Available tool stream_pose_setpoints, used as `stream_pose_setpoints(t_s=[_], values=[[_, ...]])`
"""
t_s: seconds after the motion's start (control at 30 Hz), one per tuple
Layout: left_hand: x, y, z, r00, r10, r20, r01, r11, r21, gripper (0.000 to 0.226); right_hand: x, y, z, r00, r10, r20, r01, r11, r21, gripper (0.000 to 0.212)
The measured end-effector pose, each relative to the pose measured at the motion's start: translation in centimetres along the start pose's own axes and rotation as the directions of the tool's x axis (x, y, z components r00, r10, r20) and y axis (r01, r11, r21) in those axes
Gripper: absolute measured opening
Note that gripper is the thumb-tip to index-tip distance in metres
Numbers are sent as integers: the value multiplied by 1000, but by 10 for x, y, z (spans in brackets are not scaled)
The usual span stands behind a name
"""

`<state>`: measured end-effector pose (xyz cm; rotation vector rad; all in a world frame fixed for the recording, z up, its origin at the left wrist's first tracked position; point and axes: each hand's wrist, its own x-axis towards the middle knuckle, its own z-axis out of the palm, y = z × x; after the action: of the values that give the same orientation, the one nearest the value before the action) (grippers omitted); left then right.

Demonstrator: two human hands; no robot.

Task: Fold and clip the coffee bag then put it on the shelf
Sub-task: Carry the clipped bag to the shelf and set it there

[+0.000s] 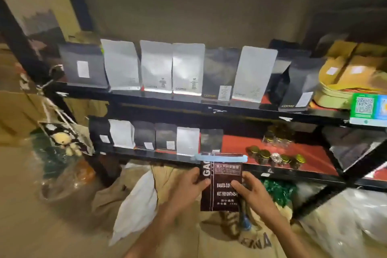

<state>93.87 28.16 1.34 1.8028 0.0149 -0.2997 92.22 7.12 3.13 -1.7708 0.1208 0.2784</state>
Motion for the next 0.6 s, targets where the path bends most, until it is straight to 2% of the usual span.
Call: stream_pose_setpoints(t_s=[0.07, 0.17, 0.23, 0.3, 0.37, 0.4, 0.43, 0.5, 0.53, 0.6], values=[[39, -1, 16, 997, -7, 75, 5, 1000, 26, 26, 22, 12, -24, 997, 43, -57, -42, 999, 17, 19], [93, -7, 35, 991, -28, 132, 16, 996, 87, 21, 55, 22, -50, 994, 90, -59, -87, 995, 45, 23], [139, -12, 50, 980, -16, 200, -20, 984, 176, 21, 92, 35, -73, 992, 101, -72, -98, 994, 48, 33], [185, -16, 58, 963, 50, 264, -132, 944, 303, 33, 132, 54, -95, 992, 87, -90, -85, 996, 30, 37], [231, -14, 52, 952, 179, 247, -288, 792, 538, 47, 175, 70, -115, 989, 59, -134, -57, 998, 18, 30], [256, -18, 47, 941, 259, 219, -338, 658, 673, 55, 198, 81, -122, 990, 31, -140, -28, 999, 22, 27], [279, -19, 39, 937, 294, 192, -329, 545, 771, 61, 222, 92, -126, 987, 0, -161, 3, 1000, 14, 25], [316, -14, 20, 966, 200, 161, -232, 414, 880, 68, 261, 107, -133, 980, -85, -180, 84, 996, -14, 25], [330, -16, 15, 982, 90, 166, -188, 393, 900, 67, 279, 117, -133, 979, -114, -171, 110, 993, -31, 27], [346, -21, 11, 970, -123, 211, -145, 408, 902, 53, 313, 139, -129, 972, -164, -166, 158, 986, -50, 28]])
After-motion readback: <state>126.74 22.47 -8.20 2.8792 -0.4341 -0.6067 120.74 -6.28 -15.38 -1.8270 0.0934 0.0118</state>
